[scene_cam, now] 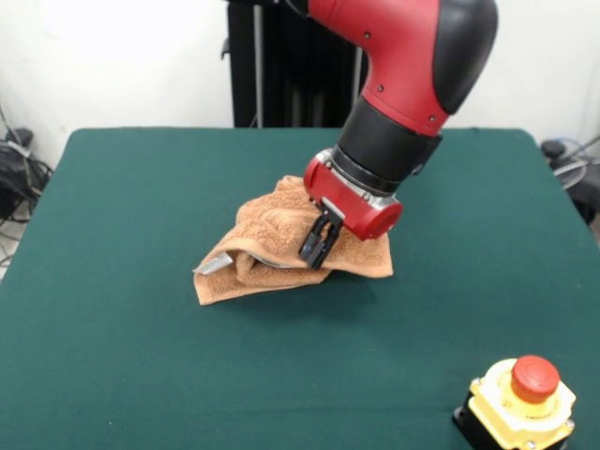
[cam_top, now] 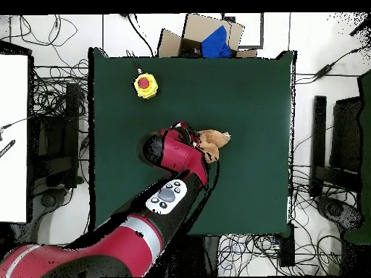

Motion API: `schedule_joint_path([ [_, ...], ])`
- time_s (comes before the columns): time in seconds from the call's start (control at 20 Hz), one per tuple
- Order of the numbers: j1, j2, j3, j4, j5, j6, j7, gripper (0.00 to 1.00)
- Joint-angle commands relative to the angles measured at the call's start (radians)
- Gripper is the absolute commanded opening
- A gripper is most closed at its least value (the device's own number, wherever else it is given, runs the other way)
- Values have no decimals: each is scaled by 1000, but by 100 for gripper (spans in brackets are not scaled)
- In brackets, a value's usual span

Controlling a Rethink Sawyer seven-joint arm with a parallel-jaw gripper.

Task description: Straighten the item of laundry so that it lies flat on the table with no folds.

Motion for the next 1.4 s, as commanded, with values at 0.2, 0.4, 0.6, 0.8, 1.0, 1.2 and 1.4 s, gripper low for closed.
schedule_joint_path([
  [0.2,22,14,120,48,18,67,186,0],
  [0.4,52,-15,95,48,29,144,205,0],
  [0.6,86,-62,70,55,27,242,219,0],
  [0.8,104,-112,58,59,21,330,226,0],
  [1.0,118,-140,47,57,22,387,238,0],
  [1.2,116,-145,55,48,27,397,241,0],
  [1.4,100,-133,76,51,27,340,226,0],
])
